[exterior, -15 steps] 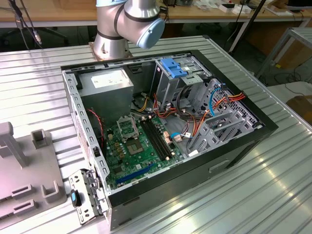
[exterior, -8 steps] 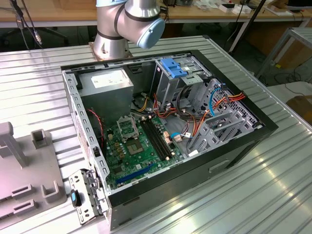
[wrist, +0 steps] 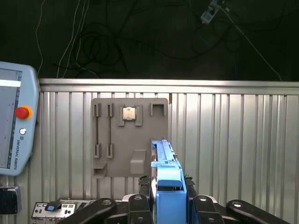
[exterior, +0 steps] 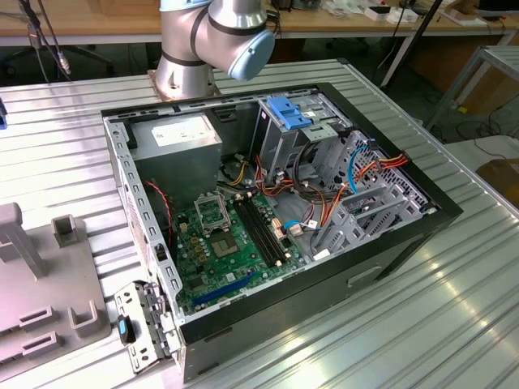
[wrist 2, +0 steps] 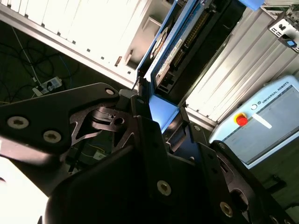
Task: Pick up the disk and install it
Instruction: 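Pick up the disk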
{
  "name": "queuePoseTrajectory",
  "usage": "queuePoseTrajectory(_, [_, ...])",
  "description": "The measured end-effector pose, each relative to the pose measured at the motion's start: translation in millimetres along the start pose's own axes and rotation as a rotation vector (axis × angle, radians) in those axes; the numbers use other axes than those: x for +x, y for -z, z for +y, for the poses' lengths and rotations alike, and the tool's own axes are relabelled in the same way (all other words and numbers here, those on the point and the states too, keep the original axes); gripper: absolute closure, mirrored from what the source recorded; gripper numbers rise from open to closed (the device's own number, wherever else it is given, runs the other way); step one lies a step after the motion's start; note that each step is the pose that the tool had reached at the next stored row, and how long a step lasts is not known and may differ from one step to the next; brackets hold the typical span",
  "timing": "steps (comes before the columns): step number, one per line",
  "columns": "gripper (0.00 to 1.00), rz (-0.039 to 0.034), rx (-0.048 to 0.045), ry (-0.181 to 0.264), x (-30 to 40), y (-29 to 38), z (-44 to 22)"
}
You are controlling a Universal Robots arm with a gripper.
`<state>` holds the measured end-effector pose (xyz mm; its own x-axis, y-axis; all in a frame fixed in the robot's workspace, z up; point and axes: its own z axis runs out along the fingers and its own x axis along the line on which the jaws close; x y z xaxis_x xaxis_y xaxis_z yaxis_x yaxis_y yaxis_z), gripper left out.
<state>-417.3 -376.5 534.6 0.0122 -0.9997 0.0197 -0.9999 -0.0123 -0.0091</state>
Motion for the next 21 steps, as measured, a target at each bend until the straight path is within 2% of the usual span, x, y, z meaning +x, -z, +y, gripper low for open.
queuePoseTrajectory(13, [0.64,0.0000,0.0000,0.000,0.2,-0.6,-14.0])
queuePoseTrajectory(17, [0.64,0.0000,0.0000,0.000,0.3,-0.9,-21.1])
queuePoseTrajectory(21, [0.64,0.0000,0.0000,0.000,0.3,-1.1,-25.2])
